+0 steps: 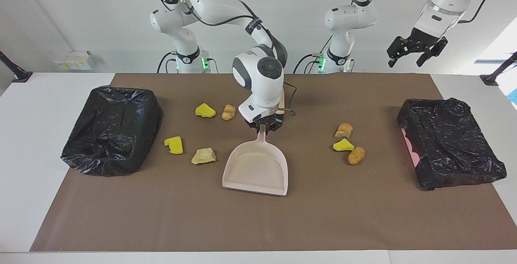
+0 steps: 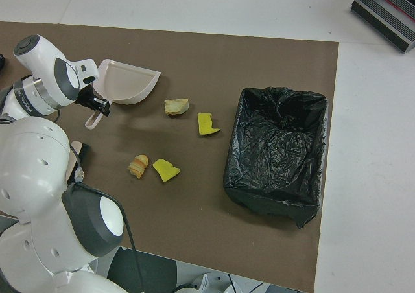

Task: Sweep and dump trash in bin
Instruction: 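Lift the dustpan with the right gripper while the left gripper reaches the brush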

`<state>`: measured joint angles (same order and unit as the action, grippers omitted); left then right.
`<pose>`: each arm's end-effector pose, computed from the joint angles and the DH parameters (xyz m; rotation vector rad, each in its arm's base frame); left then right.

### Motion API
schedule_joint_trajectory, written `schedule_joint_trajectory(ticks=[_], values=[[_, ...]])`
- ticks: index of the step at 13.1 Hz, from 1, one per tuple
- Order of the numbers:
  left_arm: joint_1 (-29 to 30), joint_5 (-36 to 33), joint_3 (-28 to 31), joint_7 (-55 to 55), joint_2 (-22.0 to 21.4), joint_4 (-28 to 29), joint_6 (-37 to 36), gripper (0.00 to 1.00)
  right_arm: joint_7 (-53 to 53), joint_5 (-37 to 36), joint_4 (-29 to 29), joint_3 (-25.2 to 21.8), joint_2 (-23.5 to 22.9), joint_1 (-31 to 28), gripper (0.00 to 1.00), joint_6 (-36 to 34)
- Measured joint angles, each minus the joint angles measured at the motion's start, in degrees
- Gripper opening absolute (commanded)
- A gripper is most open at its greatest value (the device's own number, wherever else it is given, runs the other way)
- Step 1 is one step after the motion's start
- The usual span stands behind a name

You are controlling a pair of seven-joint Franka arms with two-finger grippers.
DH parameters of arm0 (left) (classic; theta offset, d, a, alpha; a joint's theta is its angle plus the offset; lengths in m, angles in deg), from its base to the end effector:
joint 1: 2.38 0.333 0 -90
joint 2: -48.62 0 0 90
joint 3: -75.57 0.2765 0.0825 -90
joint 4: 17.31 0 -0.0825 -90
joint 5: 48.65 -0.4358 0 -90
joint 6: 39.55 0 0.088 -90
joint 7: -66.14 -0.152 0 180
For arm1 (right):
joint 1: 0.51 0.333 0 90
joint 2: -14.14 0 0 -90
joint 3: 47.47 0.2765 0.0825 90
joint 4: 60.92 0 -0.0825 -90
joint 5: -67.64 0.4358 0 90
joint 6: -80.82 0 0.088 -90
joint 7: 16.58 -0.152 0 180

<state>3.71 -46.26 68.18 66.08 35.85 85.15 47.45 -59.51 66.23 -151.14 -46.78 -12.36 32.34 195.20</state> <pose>0.5355 -0.0231 0.5487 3.1277 -0.0329 -0.0764 0.5895 0.3872 0.2659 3.0937 -0.2394 -0.0336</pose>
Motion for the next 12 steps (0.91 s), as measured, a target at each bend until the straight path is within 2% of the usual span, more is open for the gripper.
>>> schedule_joint_trajectory(ticks=[4, 9, 12], values=[[-4.59, 0.97, -0.38, 0.82, -0.1, 6.01, 1.99, 1.0, 8.1, -0.02, 0.36, -0.14, 2.61, -3.45, 0.11, -3.14], [-14.52, 1.14, -0.61, 9.79, -2.06, 12.75, 4.93, 1.0, 22.91, -0.02, 0.38, -0.19, 6.19, -7.75, 0.1, -8.35], [-19.99, 1.16, -0.69, 15.19, -3.07, 17.42, 10.49, 1.0, 31.27, -0.03, 0.18, -0.2, 6.46, -8.8, 0.1, -8.89]])
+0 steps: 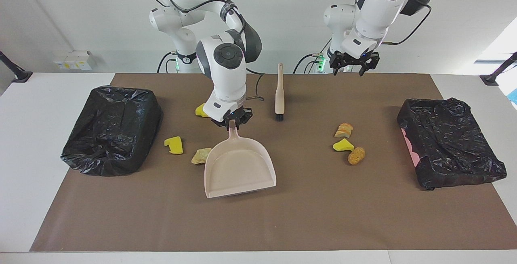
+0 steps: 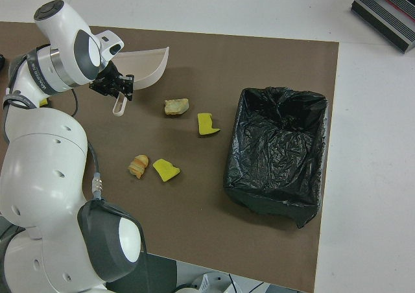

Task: Sweep and dump trash in bin
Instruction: 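Lift the dustpan with the right gripper while the left gripper reaches the brush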

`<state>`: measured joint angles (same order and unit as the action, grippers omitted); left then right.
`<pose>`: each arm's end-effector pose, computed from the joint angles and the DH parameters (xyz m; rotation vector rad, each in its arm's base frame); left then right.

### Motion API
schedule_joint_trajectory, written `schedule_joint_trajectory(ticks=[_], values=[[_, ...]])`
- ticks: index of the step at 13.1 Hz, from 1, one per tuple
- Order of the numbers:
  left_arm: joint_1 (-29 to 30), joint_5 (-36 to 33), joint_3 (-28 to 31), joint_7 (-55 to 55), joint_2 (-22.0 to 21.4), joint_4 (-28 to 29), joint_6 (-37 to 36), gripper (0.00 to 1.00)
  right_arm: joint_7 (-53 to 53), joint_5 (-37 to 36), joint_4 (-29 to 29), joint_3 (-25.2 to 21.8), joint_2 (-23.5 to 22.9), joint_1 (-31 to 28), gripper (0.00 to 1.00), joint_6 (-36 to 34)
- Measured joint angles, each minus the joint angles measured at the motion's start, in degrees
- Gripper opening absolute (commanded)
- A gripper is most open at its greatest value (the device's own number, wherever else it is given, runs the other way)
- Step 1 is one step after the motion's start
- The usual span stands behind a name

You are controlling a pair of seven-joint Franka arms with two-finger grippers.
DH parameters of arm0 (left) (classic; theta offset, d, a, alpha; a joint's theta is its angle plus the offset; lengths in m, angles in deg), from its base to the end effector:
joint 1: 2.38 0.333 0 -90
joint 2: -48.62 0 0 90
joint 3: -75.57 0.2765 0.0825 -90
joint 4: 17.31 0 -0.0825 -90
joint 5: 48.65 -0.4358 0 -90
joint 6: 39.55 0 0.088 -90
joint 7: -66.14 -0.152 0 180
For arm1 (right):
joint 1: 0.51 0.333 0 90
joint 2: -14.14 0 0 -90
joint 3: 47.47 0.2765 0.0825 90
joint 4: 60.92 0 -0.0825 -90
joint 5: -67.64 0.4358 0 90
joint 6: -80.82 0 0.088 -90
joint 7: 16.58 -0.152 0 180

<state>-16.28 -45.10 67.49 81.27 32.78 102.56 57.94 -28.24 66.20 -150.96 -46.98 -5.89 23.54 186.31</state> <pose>0.4760 -0.2026 0.4334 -3.1169 0.1565 0.1838 0.6250 0.2816 0.3339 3.0741 0.3583 -0.1075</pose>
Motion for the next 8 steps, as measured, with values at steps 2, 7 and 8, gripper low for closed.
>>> schedule_joint_trajectory(ticks=[2, 7, 8], values=[[-4.56, 0.03, -0.06, 4.35, 0.03, 2.88, 4.7, 1.0, 7.56, -0.03, -0.27, -0.01, -0.01, -0.88, 0.1, 0.0], [-16.94, 0.07, -0.17, 14.93, 0.28, 9.53, 12.88, 1.0, 30.92, -1.0, -2.07, -0.08, 0.11, -3.2, 0.1, 0.0], [-19.14, 0.08, -0.17, 17.15, 0.86, 10.95, 14.6, 1.0, 34.05, -2.12, -2.68, -0.08, 0.24, -3.44, 0.09, 0.04]])
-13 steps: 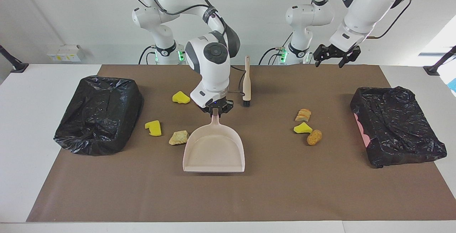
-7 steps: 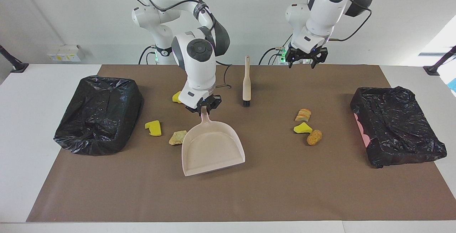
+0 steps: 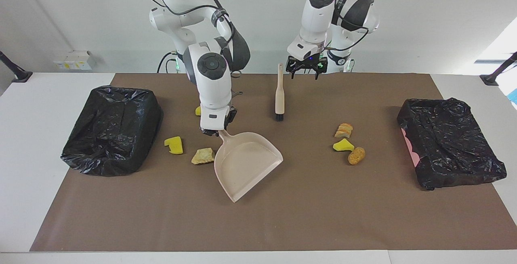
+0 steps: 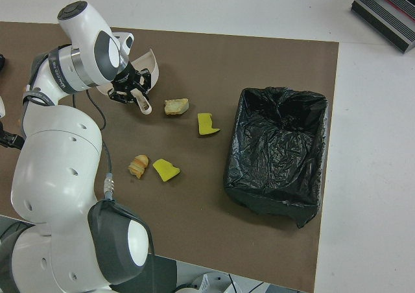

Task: Sweep and dump trash in bin
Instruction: 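Lift the dustpan with the right gripper while the left gripper reaches the brush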

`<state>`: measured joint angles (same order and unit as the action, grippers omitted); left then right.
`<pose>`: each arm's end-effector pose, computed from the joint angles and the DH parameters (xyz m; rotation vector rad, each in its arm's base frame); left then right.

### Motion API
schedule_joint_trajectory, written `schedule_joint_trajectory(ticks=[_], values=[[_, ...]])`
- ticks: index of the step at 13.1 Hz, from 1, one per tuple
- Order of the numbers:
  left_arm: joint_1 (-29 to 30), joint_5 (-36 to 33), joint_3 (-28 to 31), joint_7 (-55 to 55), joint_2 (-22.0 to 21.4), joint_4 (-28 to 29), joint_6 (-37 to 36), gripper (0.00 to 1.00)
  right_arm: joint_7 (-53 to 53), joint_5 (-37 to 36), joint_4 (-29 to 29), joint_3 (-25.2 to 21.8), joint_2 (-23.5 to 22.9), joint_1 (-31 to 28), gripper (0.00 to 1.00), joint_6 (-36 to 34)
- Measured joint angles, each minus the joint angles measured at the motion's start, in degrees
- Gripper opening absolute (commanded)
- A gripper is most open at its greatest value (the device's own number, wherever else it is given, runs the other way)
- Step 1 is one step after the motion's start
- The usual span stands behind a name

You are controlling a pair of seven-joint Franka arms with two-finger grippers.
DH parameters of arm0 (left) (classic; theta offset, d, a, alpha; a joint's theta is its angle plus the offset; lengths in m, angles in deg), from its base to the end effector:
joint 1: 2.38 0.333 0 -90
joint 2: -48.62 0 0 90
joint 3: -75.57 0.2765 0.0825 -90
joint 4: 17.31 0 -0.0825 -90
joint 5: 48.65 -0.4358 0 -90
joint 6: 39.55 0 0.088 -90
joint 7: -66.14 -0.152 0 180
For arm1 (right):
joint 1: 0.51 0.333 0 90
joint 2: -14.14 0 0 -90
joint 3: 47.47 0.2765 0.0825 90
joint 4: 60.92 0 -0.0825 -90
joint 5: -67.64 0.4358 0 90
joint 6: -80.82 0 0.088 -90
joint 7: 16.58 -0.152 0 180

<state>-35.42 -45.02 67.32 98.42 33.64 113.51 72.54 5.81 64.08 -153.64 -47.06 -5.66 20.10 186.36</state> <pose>0.3833 -0.3431 0.3469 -3.1101 0.1952 0.1038 0.6324 0.2346 0.3131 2.8510 1.1680 -0.1889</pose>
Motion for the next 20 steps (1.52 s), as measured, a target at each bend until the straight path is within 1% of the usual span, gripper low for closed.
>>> schedule_joint_trajectory(ticks=[1, 2, 4, 6, 9, 11, 13, 14, 15, 16, 17, 18, 20], values=[[-2.4, 0.0, 0.02, 2.43, 1.36, 1.83, 2.97, 1.0, 2.86, -0.72, -0.88, -0.02, 0.3, -0.18, 0.06, 0.37], [-4.28, 0.0, -0.03, 4.33, 2.9, 3.78, 6.15, 1.0, 5.08, -1.19, -2.06, -0.02, 0.74, -0.31, 0.01, 1.37], [-7.02, 0.0, 0.01, 6.37, 5.43, 7.09, 10.34, 1.0, 9.49, -2.1, -6.32, -0.02, 2.36, -0.75, 0.0, 5.32], [-9.37, 0.82, -0.04, 7.84, 6.55, 9.19, 13.91, 1.0, 14.18, -2.24, -10.68, -0.03, 4.2, -1.52, 0.0, 7.61], [-11.95, 3.12, 0.01, 7.91, 6.28, 10.61, 15.12, 1.0, 23.1, -2.25, -13.47, -0.03, 5.87, -2.37, 0.0, 7.76], [-14.29, 3.43, 0.01, 8.16, 5.95, 12.19, 15.23, 1.0, 25.87, -2.25, -14.09, 0.01, 6.34, -2.32, 0.0, 7.76], [-14.9, 3.54, 0.01, 8.32, 5.87, 12.63, 15.3, 1.0, 29.62, -2.25, -14.31, 0.04, 6.49, -2.29, 0.0, 7.76], [-14.9, 3.55, 0.12, 8.32, 5.86, 12.63, 15.3, 0.94, 31.41, -2.25, -14.32, 0.04, 6.49, -2.29, 0.0, 7.77], [-14.9, 3.57, 0.2, 8.32, 5.85, 12.63, 15.3, 0.76, 32.44, -2.25, -14.32, 0.05, 6.5, -2.29, 0.0, 7.77], [-14.9, 3.58, 0.25, 8.32, 5.83, 12.63, 15.3, 0.56, 32.87, -2.25, -14.32, 0.06, 6.51, -2.27, 0.0, 7.77], [-14.9, 3.6, 0.3, 8.32, 5.8, 12.57, 15.3, 0.26, 32.96, -2.25, -14.32, 0.09, 6.51, -2.25, 0.0, 7.77], [-14.9, 3.6, 0.41, 8.28, 5.69, 12.35, 15.25, 0.0, 32.96, -2.25, -14.33, 0.13, 6.51, -2.22, 0.0, 7.77], [-14.89, 3.61, 0.65, 8.05, 5.33, 11.48, 13.44, 0.0, 32.96, -2.25, -14.33, 0.23, 6.52, -2.2, 0.0, 7.77]])
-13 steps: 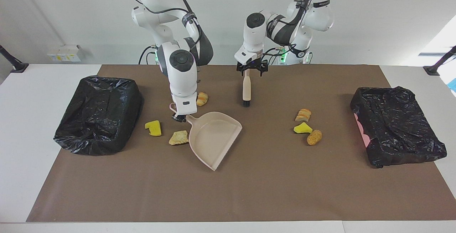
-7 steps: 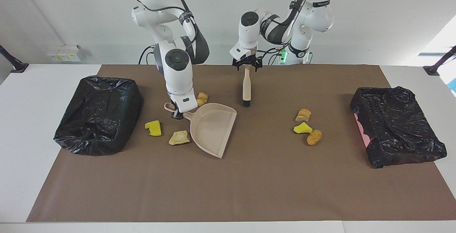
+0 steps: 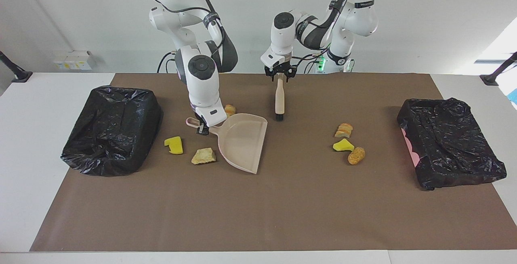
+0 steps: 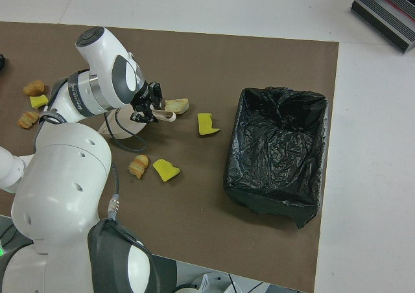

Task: Sweep and dump trash in bin
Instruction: 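Lift the dustpan with the right gripper while the left gripper reaches the brush, then carry the brush with the left gripper toward the scraps near the left bin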

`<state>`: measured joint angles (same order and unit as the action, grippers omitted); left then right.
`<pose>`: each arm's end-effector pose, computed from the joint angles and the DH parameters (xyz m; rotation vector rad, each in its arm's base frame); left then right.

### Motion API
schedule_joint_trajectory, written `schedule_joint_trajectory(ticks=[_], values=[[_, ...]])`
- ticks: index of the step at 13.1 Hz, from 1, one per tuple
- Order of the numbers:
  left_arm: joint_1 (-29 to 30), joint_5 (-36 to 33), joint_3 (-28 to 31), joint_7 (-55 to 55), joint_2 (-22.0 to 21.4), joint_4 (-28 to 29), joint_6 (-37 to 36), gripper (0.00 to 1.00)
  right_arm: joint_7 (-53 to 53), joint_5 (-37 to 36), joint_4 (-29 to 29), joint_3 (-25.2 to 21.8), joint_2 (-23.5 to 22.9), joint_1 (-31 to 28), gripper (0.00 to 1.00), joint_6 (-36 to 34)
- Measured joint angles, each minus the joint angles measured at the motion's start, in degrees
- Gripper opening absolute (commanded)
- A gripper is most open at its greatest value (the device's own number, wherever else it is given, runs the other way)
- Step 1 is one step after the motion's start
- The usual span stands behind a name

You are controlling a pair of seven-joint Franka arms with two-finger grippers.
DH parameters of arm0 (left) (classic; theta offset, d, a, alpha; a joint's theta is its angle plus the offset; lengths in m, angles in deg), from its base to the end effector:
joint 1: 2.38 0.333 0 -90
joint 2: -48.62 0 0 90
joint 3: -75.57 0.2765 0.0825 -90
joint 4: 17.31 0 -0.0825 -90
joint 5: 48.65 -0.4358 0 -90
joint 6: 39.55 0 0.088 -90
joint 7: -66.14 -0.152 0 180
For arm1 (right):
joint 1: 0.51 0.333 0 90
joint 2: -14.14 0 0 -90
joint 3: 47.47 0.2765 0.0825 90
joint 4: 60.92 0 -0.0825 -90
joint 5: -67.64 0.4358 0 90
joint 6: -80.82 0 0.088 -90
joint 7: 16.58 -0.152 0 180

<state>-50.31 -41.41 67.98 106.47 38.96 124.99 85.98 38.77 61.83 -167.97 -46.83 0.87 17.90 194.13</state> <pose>0.2670 -0.3991 0.2227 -3.0799 0.2810 0.2165 0.5996 0.1958 0.2732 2.4165 1.9228 -0.2220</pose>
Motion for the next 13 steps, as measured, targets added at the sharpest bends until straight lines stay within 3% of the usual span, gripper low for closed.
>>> schedule_joint_trajectory(ticks=[8, 10, 13], values=[[0.32, 0.01, 0.58, -1.76, -0.44, -0.89, -2.28, 0.0, 0.0, 0.0, 0.0, -0.02, 0.01, -0.07, 0.0, 0.02], [2.59, 0.01, 1.15, -3.4, -1.77, -1.88, -4.94, 0.0, 0.0, 0.0, 0.0, -0.05, 0.01, -0.09, 0.0, 0.14], [11.22, -0.02, 1.59, -10.46, -7.24, -4.98, -12.26, 0.0, 0.0, 0.0, -0.01, -0.05, 0.01, -0.09, 0.0, 0.14]])
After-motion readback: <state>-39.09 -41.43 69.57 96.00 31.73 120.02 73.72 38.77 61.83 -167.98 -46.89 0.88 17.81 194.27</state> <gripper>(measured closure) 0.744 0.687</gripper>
